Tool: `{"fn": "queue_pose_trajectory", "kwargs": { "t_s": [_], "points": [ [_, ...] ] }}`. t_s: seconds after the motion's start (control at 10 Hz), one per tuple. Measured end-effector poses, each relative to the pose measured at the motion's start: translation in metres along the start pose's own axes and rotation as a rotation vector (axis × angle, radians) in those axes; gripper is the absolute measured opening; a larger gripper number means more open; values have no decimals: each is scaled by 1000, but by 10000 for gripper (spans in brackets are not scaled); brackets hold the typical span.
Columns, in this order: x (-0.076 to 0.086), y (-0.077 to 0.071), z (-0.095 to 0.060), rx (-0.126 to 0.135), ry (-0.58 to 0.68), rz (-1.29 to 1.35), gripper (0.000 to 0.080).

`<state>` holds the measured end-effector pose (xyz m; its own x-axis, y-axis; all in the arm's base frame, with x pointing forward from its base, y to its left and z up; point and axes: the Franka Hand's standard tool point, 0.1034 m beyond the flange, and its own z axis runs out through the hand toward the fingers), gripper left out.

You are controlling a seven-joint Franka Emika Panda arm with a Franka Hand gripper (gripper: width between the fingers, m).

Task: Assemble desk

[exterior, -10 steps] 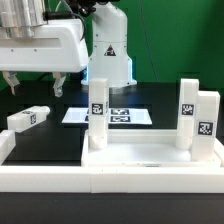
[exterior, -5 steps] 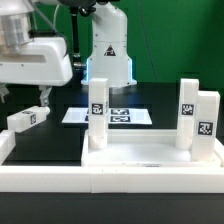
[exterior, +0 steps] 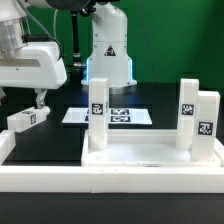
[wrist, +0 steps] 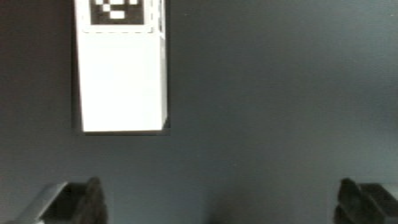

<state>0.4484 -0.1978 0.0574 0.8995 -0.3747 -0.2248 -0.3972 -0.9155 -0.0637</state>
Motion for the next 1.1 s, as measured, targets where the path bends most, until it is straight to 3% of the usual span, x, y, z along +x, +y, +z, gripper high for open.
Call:
{"fn": "queue_pose_trajectory", "kwargs": {
  "t_s": [0.3,0.4,0.5,0.7,0.9,1.1],
  "points": [
    [7,23,11,23,-198,15,648],
    [3,27,13,44,-289,24,648],
    [8,34,13,43,-350,24,648],
    [1,32,15,57,-479,22,648],
    [9,37,26,41,-580,20,648],
    [5,36,33,23,-611,35,648]
  ]
}}
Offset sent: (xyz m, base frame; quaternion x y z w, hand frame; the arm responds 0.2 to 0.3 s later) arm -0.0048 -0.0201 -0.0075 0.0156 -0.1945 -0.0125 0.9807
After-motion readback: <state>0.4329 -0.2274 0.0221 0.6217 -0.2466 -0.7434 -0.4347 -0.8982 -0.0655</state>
